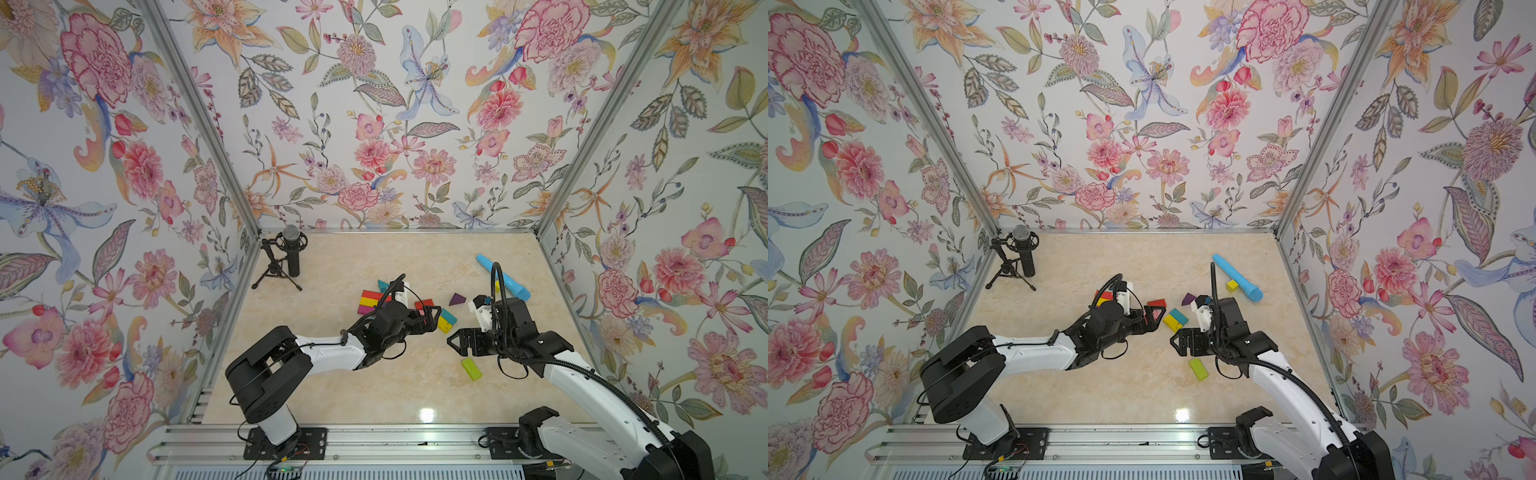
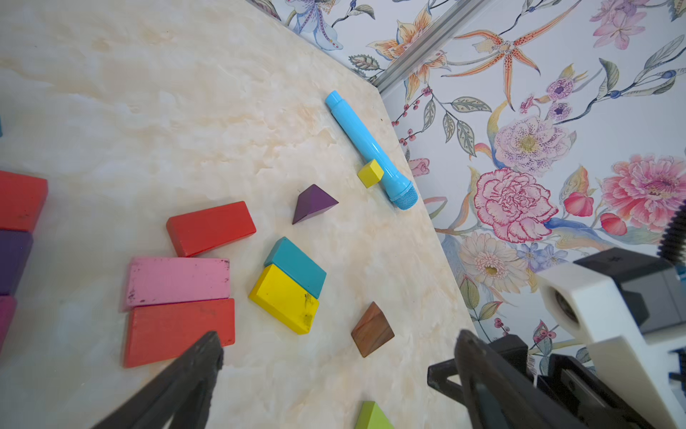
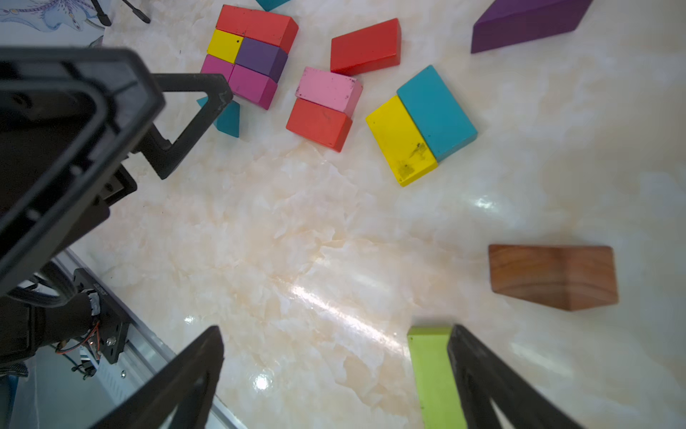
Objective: Assemble a piece of candy with building blocks
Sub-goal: Move the building block to the center of the board, then pick up the building block from the center of the board.
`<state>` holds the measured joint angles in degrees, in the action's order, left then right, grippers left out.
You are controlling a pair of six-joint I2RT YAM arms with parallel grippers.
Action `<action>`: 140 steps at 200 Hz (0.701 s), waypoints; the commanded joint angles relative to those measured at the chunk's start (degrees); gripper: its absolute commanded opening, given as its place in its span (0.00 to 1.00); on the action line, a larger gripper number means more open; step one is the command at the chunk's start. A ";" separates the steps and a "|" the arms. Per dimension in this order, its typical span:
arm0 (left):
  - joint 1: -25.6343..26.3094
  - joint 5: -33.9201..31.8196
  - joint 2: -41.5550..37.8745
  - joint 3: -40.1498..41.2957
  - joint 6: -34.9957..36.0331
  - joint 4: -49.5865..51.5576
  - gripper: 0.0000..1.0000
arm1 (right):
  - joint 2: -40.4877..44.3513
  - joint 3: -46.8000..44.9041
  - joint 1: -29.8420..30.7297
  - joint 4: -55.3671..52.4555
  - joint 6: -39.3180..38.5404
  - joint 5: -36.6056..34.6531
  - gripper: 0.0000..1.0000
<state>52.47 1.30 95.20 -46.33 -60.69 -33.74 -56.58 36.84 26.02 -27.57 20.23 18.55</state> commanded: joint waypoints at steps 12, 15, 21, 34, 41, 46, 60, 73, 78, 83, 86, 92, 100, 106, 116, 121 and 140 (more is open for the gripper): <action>-0.85 0.20 -2.80 -2.20 3.33 1.79 0.99 | 1.97 -3.70 7.56 -1.75 10.90 -11.38 0.96; -1.14 1.12 -3.02 -2.19 3.75 1.89 0.99 | 2.11 -4.04 8.04 -2.04 11.56 -12.06 0.96; -1.67 3.04 -3.38 -1.98 4.58 1.83 0.99 | 2.37 -4.52 9.19 -2.70 12.80 -13.76 0.96; -2.72 7.06 -3.90 -1.54 6.10 1.74 0.99 | 2.72 -5.06 10.79 -4.65 15.18 -18.54 0.96; -3.15 8.99 -4.20 -1.19 7.04 1.72 0.99 | 2.68 -5.20 13.12 -5.72 16.18 -20.77 0.96; -3.45 10.35 -4.36 -1.02 7.74 1.74 0.99 | 2.47 -5.28 13.50 -6.53 16.83 -22.02 0.96; -4.18 13.55 -4.98 -0.45 9.80 2.20 0.99 | 0.86 -5.07 14.20 -8.10 17.73 -24.55 0.96; -4.93 15.48 -5.02 0.17 11.80 2.83 0.99 | -1.24 -4.45 14.83 -9.70 18.21 -26.86 0.96; -5.28 16.16 -7.04 0.39 12.57 3.40 0.99 | -2.07 -4.20 15.13 -10.20 18.27 -27.48 0.96; -5.55 16.71 -7.40 0.52 13.39 3.84 0.99 | -2.87 -4.00 15.19 -10.47 18.21 -27.95 0.96; -5.72 17.03 -7.62 0.60 13.82 4.18 0.99 | -3.44 -3.85 15.18 -10.63 18.10 -28.21 0.96; -6.03 17.67 -7.87 0.69 14.74 4.67 0.99 | -4.40 -3.63 15.08 -11.06 17.88 -28.76 0.95; -6.38 18.48 -8.17 0.84 15.66 5.40 0.99 | -5.86 -3.40 15.00 -11.48 17.61 -29.24 0.95; -6.60 19.20 -8.42 1.02 16.09 5.50 0.99 | -6.97 -3.28 14.84 -11.75 17.31 -29.35 0.95; -6.84 20.39 -8.67 1.54 16.39 5.03 0.99 | -8.52 -3.20 14.55 -11.90 16.82 -29.43 0.93; -6.93 21.05 -8.76 1.88 16.31 4.62 0.99 | -9.27 -3.13 14.35 -11.89 16.72 -29.44 0.93; -7.21 22.95 -8.64 2.84 15.52 2.56 0.99 | -11.62 -2.03 13.59 -11.93 15.35 -28.86 0.86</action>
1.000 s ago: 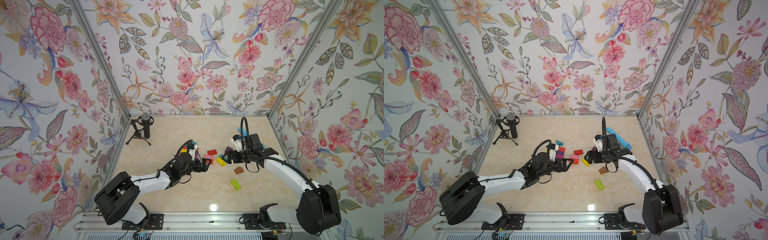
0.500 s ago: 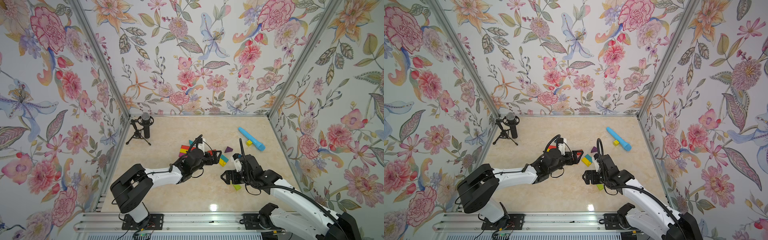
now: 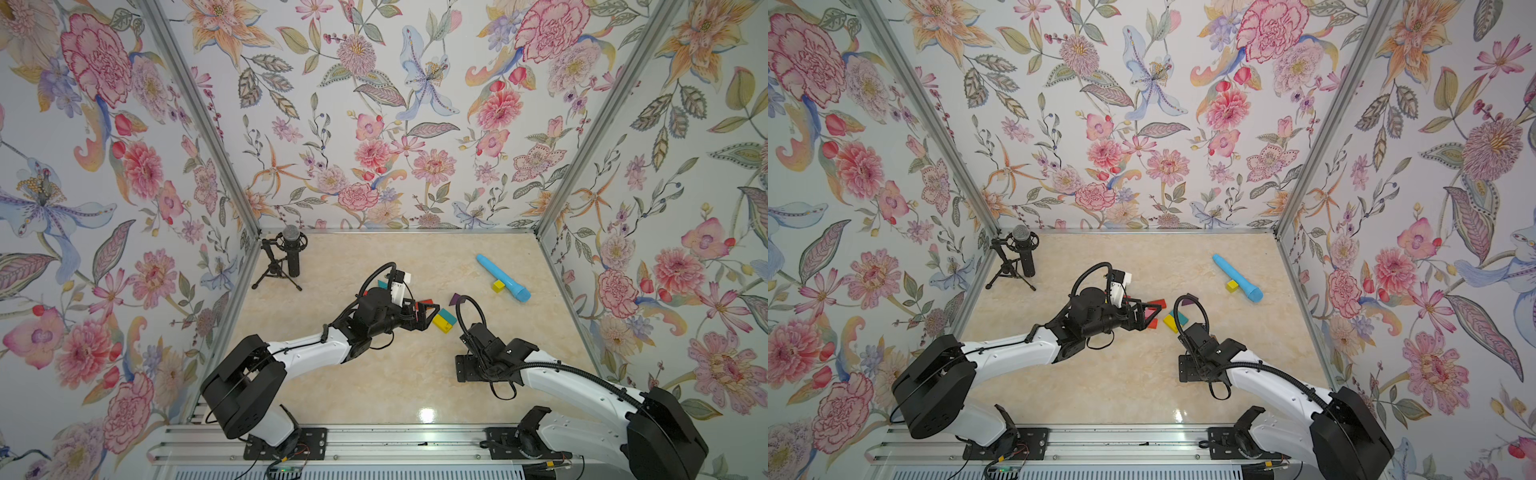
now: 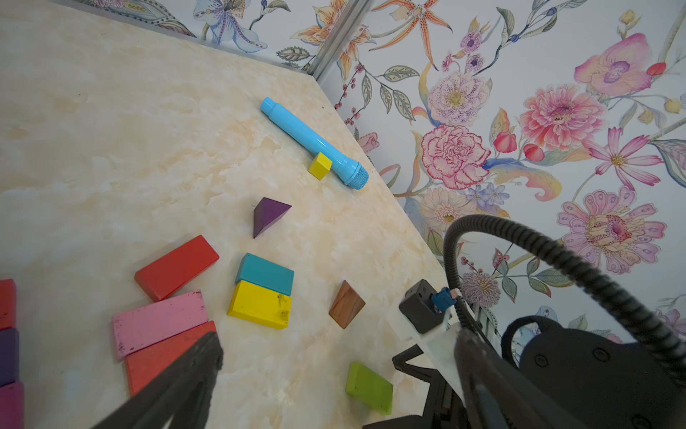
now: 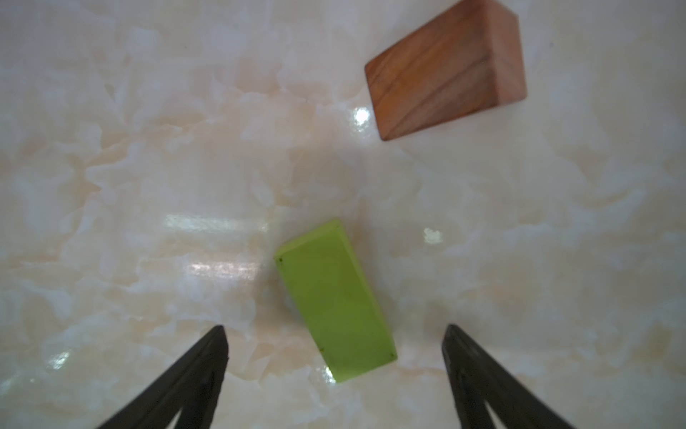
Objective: Assemble a piece of candy with building blocks
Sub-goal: Pick up the building block from the center of the board.
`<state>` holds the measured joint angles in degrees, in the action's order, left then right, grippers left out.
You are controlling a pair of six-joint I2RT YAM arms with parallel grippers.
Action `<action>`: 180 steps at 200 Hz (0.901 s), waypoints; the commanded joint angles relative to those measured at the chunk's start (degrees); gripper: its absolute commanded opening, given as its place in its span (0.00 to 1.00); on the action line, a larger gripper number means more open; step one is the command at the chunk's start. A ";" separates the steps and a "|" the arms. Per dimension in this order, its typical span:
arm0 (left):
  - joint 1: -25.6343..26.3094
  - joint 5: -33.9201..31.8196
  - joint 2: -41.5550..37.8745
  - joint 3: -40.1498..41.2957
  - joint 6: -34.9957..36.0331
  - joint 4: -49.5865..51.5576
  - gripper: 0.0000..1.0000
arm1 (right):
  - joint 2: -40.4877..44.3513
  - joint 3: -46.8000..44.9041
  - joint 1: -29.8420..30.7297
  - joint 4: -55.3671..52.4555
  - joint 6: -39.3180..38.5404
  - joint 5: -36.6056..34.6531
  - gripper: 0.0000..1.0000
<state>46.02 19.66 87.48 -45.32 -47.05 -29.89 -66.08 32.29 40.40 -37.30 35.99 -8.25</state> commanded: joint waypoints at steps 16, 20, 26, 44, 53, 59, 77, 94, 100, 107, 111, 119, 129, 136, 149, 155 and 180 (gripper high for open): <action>-1.06 5.73 -0.74 2.25 1.61 -2.61 0.99 | -3.91 3.29 -1.47 -2.17 -1.60 -0.06 0.77; -1.15 5.96 -0.73 2.32 1.59 -2.74 0.99 | -4.39 3.50 -1.54 -2.16 -1.70 0.26 0.74; -1.32 6.16 -0.65 2.34 1.60 -2.85 0.99 | -5.03 3.84 -1.47 -2.16 -2.01 0.69 0.69; -1.71 6.69 -0.66 2.43 1.63 -3.16 0.99 | -6.91 4.91 -0.96 -2.17 -2.84 1.30 0.57; -2.05 6.93 -0.81 2.51 1.36 -3.37 0.99 | -7.90 5.27 -0.93 -2.10 -3.29 1.47 0.54; -2.23 7.07 -0.85 2.72 1.05 -3.63 0.99 | -8.70 5.39 -0.82 -2.17 -3.54 1.63 0.53; -2.87 7.36 -1.16 3.51 0.04 -4.76 0.99 | -10.62 5.50 -0.36 -1.93 -4.02 2.18 0.52; -3.23 7.32 -1.59 4.01 -0.23 -4.85 0.99 | -11.84 5.41 0.40 -1.03 -4.00 2.57 0.52; -3.38 7.17 -1.83 4.23 -0.32 -4.89 0.99 | -12.19 5.29 0.48 -0.52 -4.00 2.90 0.51; -3.52 7.15 -2.08 4.45 -0.50 -4.90 0.99 | -12.60 5.24 0.69 0.12 -4.00 3.14 0.50; -3.63 7.20 -2.26 4.66 -0.58 -4.91 0.99 | -12.80 5.16 0.80 0.43 -4.00 3.36 0.50; -3.83 7.06 -2.61 4.91 -0.63 -4.67 0.99 | -13.28 5.15 1.04 1.18 -4.09 3.58 0.48; -4.07 6.79 -3.21 5.06 -0.31 -4.05 0.99 | -13.86 5.39 1.47 2.08 -4.17 3.85 0.44; -4.18 6.44 -3.72 5.17 0.00 -3.28 0.99 | -14.42 5.78 1.82 2.61 -4.41 3.92 0.39; -4.83 5.94 -4.87 5.61 0.57 -2.02 0.99 | -15.71 7.07 2.20 3.75 -5.02 4.03 0.33; -5.16 5.70 -5.40 5.84 0.80 -1.53 0.99 | -16.50 8.02 2.35 4.19 -5.42 4.07 0.31; -6.42 4.97 -7.80 6.82 1.80 1.32 0.99 | -21.40 13.30 2.86 5.46 -9.53 4.86 0.28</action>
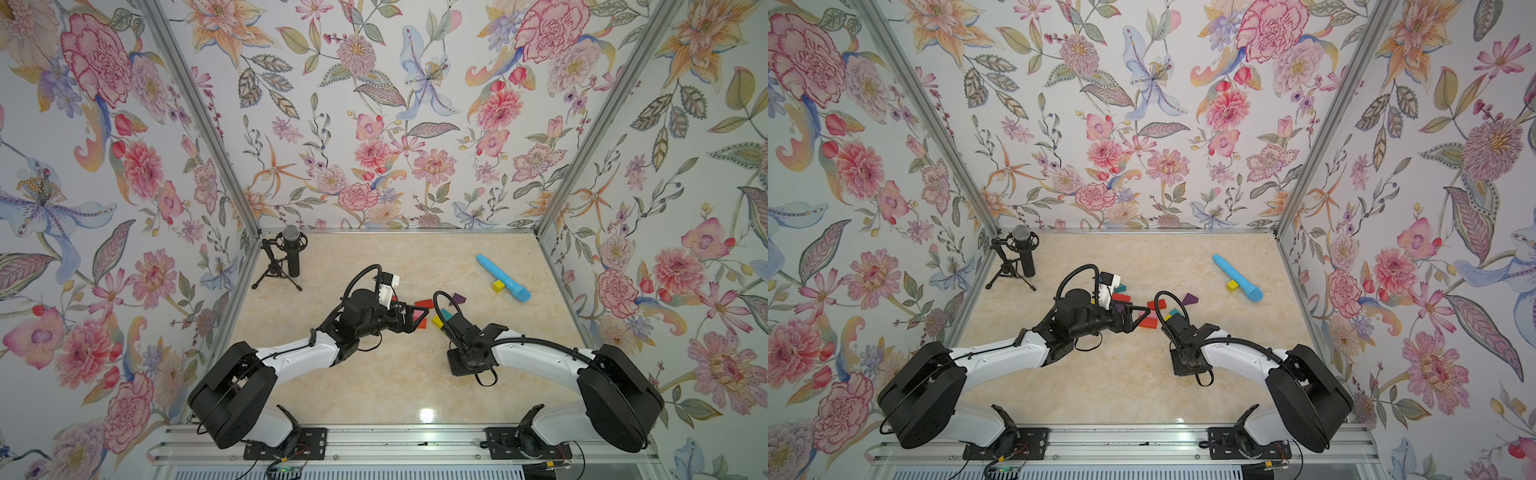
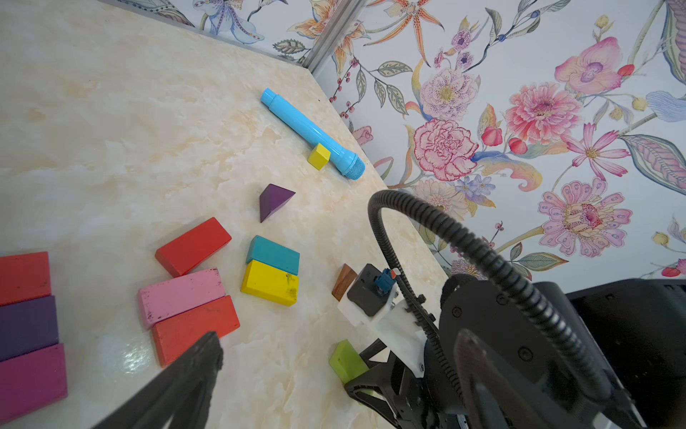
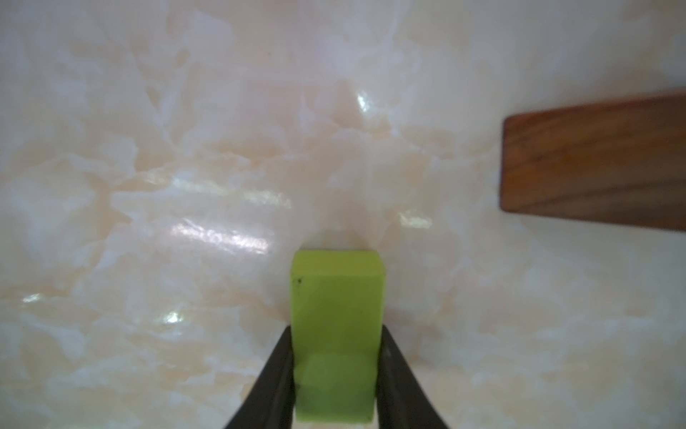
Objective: Assemble a piece of candy with building blocks
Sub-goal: Pick up the building block from the center of the board, then place the building block at the center of the board.
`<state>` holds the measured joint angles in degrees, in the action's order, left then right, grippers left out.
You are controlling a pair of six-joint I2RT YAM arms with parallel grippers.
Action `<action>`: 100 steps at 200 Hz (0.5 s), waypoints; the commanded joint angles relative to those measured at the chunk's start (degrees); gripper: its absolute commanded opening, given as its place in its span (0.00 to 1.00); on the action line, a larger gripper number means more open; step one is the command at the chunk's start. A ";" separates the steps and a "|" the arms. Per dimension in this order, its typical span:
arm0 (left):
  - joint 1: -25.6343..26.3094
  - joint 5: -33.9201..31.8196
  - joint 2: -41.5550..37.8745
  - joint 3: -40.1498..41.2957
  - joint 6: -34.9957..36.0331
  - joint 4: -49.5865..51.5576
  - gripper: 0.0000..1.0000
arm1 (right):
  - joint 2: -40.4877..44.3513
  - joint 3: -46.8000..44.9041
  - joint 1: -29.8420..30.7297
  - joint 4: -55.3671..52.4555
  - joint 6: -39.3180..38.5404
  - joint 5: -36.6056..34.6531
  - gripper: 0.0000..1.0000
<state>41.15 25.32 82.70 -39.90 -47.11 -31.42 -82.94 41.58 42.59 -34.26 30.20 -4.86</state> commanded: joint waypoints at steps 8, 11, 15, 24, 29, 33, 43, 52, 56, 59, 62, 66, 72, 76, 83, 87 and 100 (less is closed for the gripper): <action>-1.89 -0.96 -3.64 1.64 2.27 4.00 0.99 | -6.55 5.99 0.75 2.58 -5.54 1.67 0.27; -2.03 -1.09 -3.93 1.62 2.37 4.33 0.99 | -7.40 6.66 0.78 2.55 -6.18 1.84 0.26; -2.19 -1.17 -4.21 1.78 2.54 4.66 0.99 | -8.35 7.60 0.90 2.57 -7.01 1.93 0.25; -2.46 -1.47 -4.97 2.12 2.79 5.45 0.99 | -10.84 9.34 0.82 2.53 -8.77 2.06 0.24; -2.60 -1.60 -5.30 2.34 2.84 5.78 0.99 | -11.97 10.40 0.77 2.47 -9.64 2.13 0.24; -2.83 -1.74 -5.49 2.50 2.89 6.02 0.99 | -12.83 11.24 0.72 2.47 -10.23 2.19 0.23; -3.15 -1.91 -6.07 2.86 2.87 6.36 0.99 | -14.78 13.23 0.65 2.47 -11.53 2.55 0.23; -3.37 -2.12 -6.45 3.11 2.73 6.45 0.99 | -16.38 14.98 0.59 2.52 -12.36 2.83 0.23; -3.53 -2.20 -6.56 3.17 2.64 6.46 0.99 | -17.07 15.58 0.57 2.46 -12.72 2.77 0.23; -3.53 -2.26 -6.62 3.24 2.64 6.48 0.99 | -17.49 16.00 0.57 2.46 -12.97 2.69 0.23; -3.61 -2.31 -6.71 3.38 2.56 6.46 0.99 | -17.90 16.37 0.54 2.38 -13.16 2.67 0.23; -3.71 -2.39 -6.76 3.40 2.55 6.48 0.99 | -18.51 16.90 0.41 2.26 -13.44 2.51 0.23; -3.78 -2.54 -6.85 3.46 2.46 6.49 0.99 | -19.10 17.56 0.35 1.98 -13.82 2.04 0.24; -3.79 -2.56 -6.87 3.51 2.40 6.53 0.99 | -19.47 17.92 0.31 1.74 -14.11 1.61 0.24; -3.79 -2.73 -6.85 3.58 2.37 6.55 0.99 | -20.06 18.53 0.04 1.19 -14.56 0.79 0.25; -3.79 -2.87 -6.85 3.65 2.38 6.55 0.99 | -20.32 18.86 -0.15 0.78 -14.86 0.26 0.26; -3.88 -3.12 -6.66 3.46 2.61 6.77 0.99 | -20.68 19.81 -0.92 -0.54 -15.57 -1.46 0.27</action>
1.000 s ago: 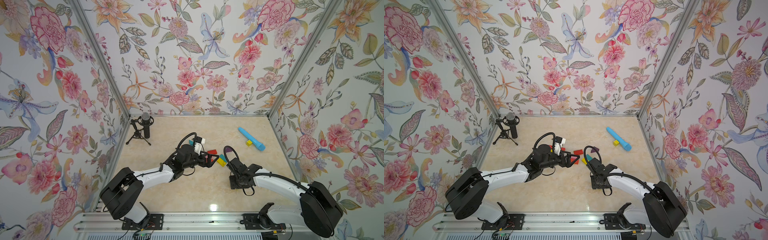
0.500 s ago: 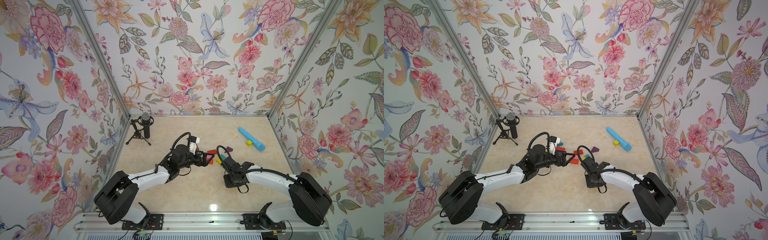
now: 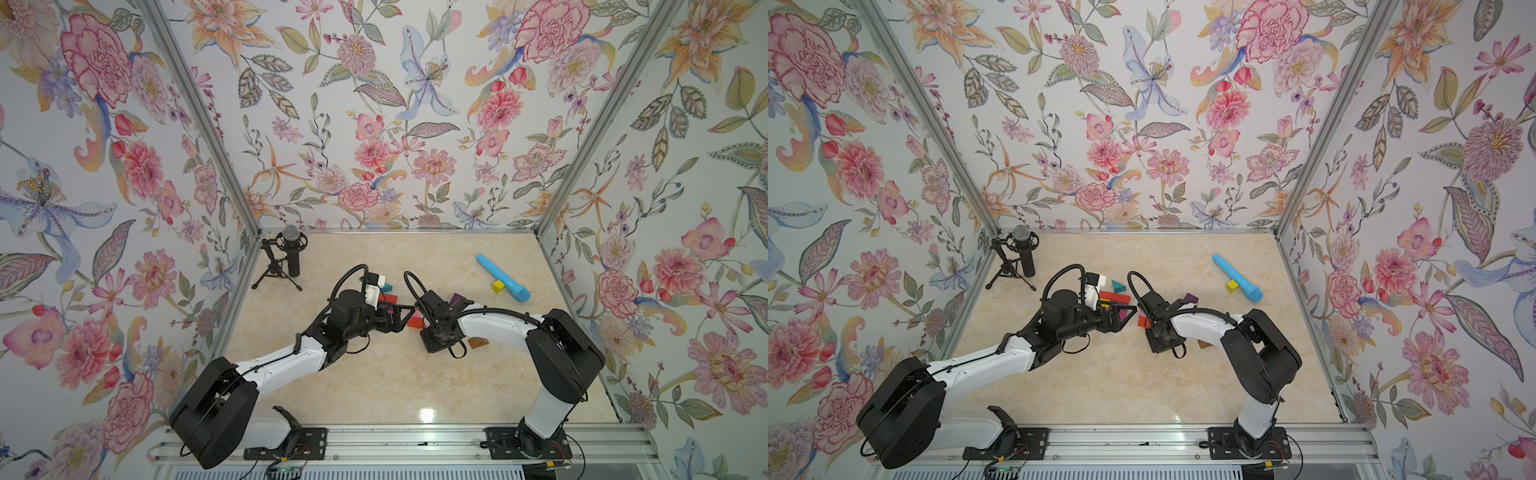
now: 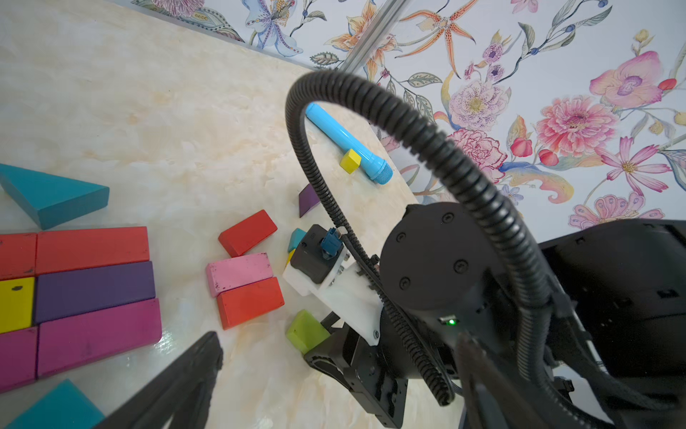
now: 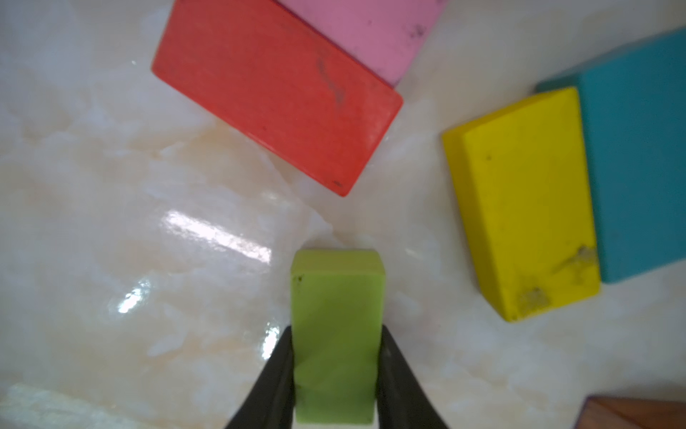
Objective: Assemble a piece of candy with building blocks
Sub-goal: Place the building block at the center of the board.
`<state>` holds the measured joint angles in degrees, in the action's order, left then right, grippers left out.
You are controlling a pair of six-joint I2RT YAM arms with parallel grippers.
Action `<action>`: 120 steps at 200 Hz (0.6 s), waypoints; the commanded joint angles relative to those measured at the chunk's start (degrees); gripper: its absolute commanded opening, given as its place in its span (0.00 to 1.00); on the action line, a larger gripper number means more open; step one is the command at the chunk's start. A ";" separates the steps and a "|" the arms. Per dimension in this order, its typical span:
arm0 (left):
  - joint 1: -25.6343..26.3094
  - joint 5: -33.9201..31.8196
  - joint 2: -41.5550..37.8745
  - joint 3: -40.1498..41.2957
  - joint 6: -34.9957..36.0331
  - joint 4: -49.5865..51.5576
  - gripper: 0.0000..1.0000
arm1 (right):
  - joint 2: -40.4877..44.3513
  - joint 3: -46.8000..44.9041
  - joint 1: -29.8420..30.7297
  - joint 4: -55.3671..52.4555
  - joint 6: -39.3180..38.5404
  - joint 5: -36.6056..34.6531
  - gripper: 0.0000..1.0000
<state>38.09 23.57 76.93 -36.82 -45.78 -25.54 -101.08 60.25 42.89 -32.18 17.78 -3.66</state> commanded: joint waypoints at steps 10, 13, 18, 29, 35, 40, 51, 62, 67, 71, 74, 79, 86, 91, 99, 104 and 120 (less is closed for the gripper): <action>-0.82 -1.75 -0.73 0.24 1.61 1.27 0.99 | -2.29 1.47 -1.78 -3.04 -3.73 -3.44 0.29; -0.82 -1.77 -0.68 0.20 1.65 1.36 0.99 | -2.23 1.57 -2.06 -3.11 -3.91 -3.58 0.29; -0.82 -1.86 -0.64 0.17 1.73 1.33 0.99 | -2.03 1.69 -2.35 -3.15 -4.18 -3.72 0.30; -0.80 -1.87 -0.55 0.07 1.72 1.23 0.99 | -1.68 1.95 -3.00 -3.25 -4.84 -3.86 0.32; -0.82 -1.85 -0.47 -0.02 1.75 1.12 0.99 | -1.53 2.18 -3.20 -3.34 -5.15 -4.08 0.33; -0.83 -1.78 -0.46 -0.13 1.70 1.15 0.99 | -1.42 2.43 -3.29 -3.55 -5.44 -4.15 0.34; -0.82 -1.69 -0.40 -0.30 1.64 0.98 0.99 | -1.32 2.99 -3.43 -3.90 -6.03 -4.50 0.37; -0.82 -1.71 -0.46 -0.40 1.66 1.00 0.99 | -1.00 3.60 -3.28 -4.21 -6.59 -4.42 0.41; -0.82 -1.74 -0.55 -0.45 1.70 0.95 0.99 | -0.76 3.73 -3.22 -4.21 -6.70 -4.42 0.42; -0.82 -1.70 -0.63 -0.44 1.69 0.93 0.99 | -0.58 3.95 -3.09 -4.22 -6.77 -4.42 0.43; -0.82 -1.69 -0.68 -0.37 1.64 0.93 0.99 | -0.38 3.99 -3.11 -4.22 -6.87 -4.44 0.44; -0.80 -1.73 -0.72 -0.41 1.63 0.94 0.99 | -0.08 4.14 -3.08 -4.22 -6.96 -4.38 0.46; -0.82 -1.70 -0.89 -0.36 1.65 0.90 0.99 | 0.42 4.34 -2.91 -4.21 -7.08 -4.42 0.47; -0.84 -1.69 -0.98 -0.30 1.66 0.92 0.99 | 0.77 4.50 -2.73 -4.28 -7.14 -4.48 0.48; -0.82 -1.65 -1.12 -0.19 1.60 0.88 0.99 | 1.49 4.61 -2.44 -4.23 -7.15 -4.26 0.49; -0.82 -1.60 -1.23 -0.10 1.55 0.92 0.99 | 2.05 4.67 -2.38 -4.28 -6.95 -4.04 0.50; -0.82 -1.78 -1.59 0.10 1.66 1.22 0.99 | 4.47 4.41 -1.60 -5.60 -5.70 -3.86 0.52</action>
<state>37.87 23.14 76.90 -36.75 -45.36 -24.56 -100.97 63.42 40.16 -34.98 11.75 -6.96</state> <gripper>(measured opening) 0.989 0.512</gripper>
